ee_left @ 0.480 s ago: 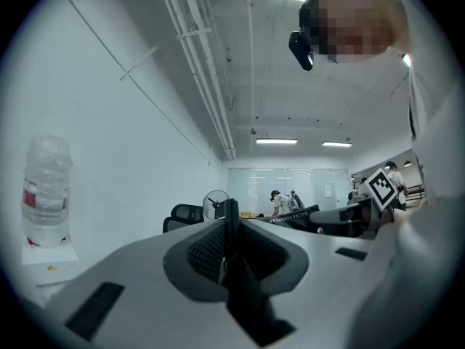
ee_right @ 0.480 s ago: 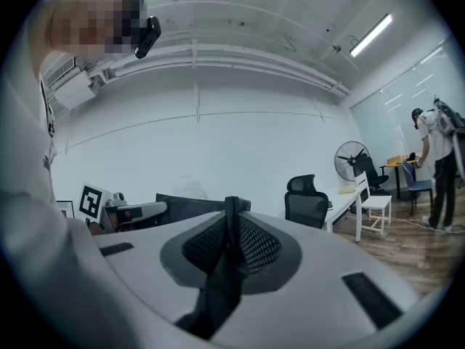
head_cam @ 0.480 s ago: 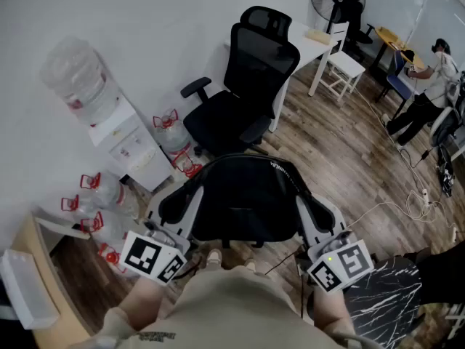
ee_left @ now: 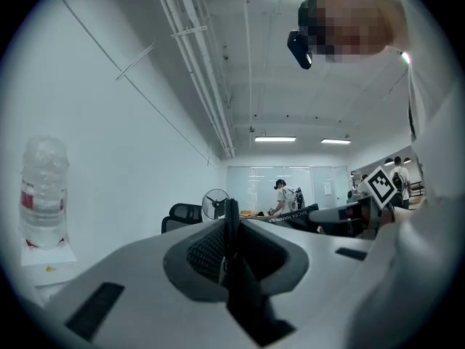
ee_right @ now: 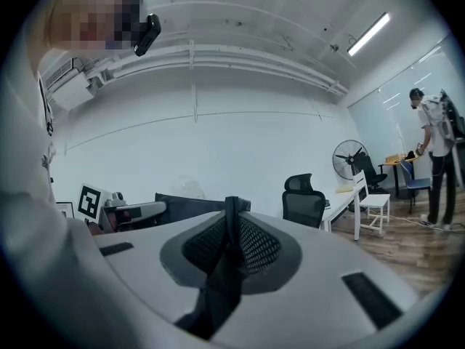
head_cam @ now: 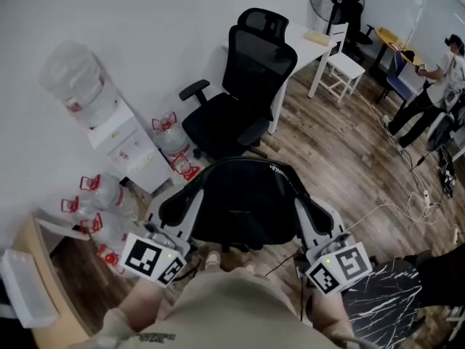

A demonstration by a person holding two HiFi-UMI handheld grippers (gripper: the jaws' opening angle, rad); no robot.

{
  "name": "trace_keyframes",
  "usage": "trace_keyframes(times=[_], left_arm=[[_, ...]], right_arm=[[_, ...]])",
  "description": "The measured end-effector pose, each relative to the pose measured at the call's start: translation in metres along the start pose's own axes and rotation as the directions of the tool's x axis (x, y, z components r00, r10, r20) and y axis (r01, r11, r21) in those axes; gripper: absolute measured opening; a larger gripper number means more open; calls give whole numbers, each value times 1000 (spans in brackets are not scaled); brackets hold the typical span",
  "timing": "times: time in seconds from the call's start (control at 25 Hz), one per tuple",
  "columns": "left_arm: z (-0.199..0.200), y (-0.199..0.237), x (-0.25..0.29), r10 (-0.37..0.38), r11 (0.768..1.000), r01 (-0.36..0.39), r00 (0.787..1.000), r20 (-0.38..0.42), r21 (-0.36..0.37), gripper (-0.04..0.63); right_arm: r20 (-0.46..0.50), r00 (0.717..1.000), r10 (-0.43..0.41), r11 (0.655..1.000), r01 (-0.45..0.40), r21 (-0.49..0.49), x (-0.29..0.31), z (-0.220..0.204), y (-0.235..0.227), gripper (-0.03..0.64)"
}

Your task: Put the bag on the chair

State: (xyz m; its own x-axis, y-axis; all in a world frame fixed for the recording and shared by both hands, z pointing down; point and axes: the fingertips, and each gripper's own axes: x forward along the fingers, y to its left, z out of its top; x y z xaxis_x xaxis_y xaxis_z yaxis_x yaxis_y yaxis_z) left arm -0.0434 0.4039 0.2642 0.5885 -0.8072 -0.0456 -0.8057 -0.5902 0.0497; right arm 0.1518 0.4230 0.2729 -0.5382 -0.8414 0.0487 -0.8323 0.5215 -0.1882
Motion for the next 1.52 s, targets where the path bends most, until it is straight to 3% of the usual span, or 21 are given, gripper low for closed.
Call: trace_keyframes(times=[0.96,1.52], left_arm=[[-18,-47,46,-2,1000,2,1000,-9,9,72],[-16,-1,122,-34,999,34,999,12,-3,72]], right_arm=[[-4,1000,10,1000,-10,14,-24,-4,-64,63],[-13,1000,-20,1000,19,-18,41,12,-108,63]])
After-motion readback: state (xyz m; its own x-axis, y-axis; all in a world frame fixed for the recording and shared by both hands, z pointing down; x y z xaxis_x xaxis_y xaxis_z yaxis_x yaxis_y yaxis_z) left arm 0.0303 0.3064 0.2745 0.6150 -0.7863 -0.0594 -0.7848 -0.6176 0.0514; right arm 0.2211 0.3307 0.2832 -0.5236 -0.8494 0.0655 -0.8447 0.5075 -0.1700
